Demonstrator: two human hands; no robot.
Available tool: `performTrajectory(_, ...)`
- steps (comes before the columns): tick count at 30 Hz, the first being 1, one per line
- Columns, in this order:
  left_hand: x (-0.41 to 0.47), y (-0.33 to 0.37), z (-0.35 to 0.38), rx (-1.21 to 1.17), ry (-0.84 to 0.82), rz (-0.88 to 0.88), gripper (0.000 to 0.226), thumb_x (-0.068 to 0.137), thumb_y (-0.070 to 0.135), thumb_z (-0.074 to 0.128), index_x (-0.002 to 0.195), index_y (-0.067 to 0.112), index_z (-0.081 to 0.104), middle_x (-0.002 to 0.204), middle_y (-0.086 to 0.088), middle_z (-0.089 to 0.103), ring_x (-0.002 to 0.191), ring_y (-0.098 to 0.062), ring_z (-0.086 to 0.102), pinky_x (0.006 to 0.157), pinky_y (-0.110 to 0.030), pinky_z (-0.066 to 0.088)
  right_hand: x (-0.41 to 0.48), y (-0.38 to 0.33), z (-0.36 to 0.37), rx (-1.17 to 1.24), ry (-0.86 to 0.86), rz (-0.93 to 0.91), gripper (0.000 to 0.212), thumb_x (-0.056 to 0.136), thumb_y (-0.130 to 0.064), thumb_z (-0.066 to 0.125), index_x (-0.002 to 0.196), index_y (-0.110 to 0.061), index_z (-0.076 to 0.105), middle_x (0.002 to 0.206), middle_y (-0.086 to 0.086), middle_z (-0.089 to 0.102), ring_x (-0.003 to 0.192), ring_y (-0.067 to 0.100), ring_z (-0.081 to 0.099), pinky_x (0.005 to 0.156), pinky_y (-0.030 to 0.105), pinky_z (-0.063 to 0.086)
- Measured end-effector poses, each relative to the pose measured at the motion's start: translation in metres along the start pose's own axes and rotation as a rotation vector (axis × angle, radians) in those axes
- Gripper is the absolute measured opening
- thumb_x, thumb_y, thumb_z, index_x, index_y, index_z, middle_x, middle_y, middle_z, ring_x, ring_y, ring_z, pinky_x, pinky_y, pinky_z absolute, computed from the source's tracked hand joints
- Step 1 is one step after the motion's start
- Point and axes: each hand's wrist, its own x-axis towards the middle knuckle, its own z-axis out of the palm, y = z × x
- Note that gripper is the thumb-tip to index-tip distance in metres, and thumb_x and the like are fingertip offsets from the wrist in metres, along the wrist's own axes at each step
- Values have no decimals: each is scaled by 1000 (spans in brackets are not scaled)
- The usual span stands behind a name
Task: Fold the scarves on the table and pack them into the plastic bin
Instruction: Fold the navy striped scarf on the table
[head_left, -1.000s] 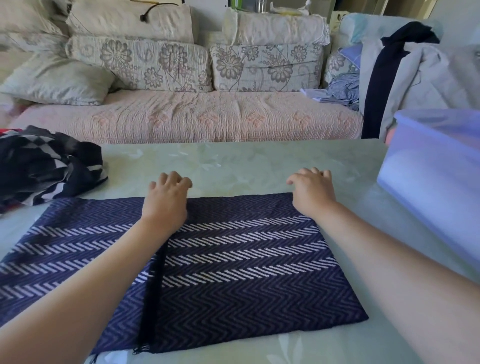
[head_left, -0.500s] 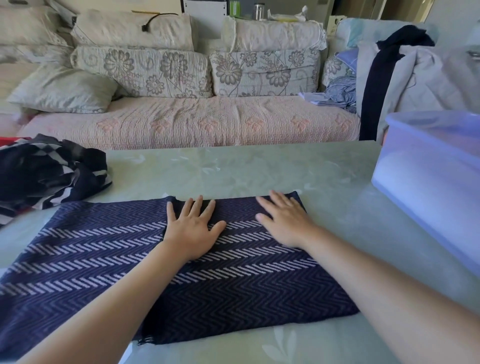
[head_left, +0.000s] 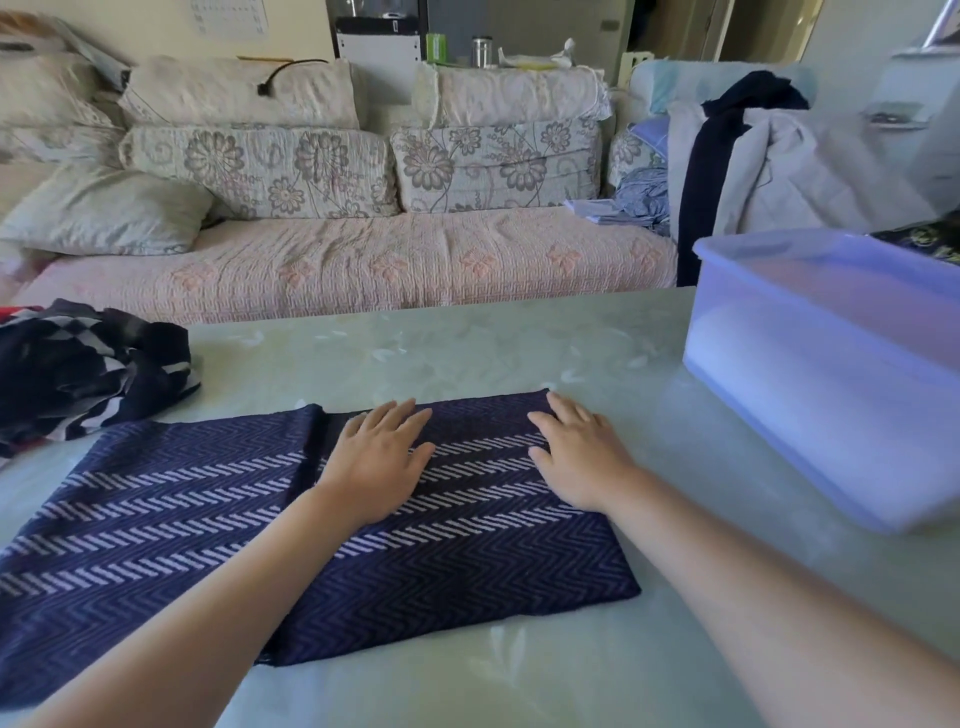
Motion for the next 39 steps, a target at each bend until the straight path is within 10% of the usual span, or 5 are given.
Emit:
performTrajectory(6,36,92,6,-164,11,258,40,102,22,39,141,27,48,146,8,47,133,-16,42,109,-37,37,-50,30,-10,149,-4,162,52,93,-44,55,140,-22,45,140,6,43,129,28,43,106,41,39)
performTrajectory(17,107,159,-4,382,-145,622,59,94,1,45,145,30,36,141,1,43,121,-24,52,87,-39,49,-51,40,-38,260,-164,226,28,84,-45,68,101,-23,69,110,-2,67,104,21,63,86,31,50)
performTrajectory(22,122,148,-7,438,-123,581,44,95,5,44,135,24,47,128,-3,46,107,-27,59,73,-36,43,-41,40,-38,335,-203,280,34,79,-42,74,103,-19,66,105,1,66,96,23,64,84,33,54)
performTrajectory(27,117,114,-16,180,73,639,13,83,6,53,84,8,66,105,-11,55,67,-35,60,54,-41,47,-38,30,-47,356,-304,312,41,74,-42,77,97,-10,65,88,6,68,81,26,68,60,27,47)
performTrajectory(39,49,-7,-57,-132,217,335,24,86,-2,61,104,9,72,108,-6,69,98,-27,63,84,-34,48,-33,-76,-80,668,-492,111,23,83,-27,74,91,-18,54,82,10,57,64,24,53,48,28,39)
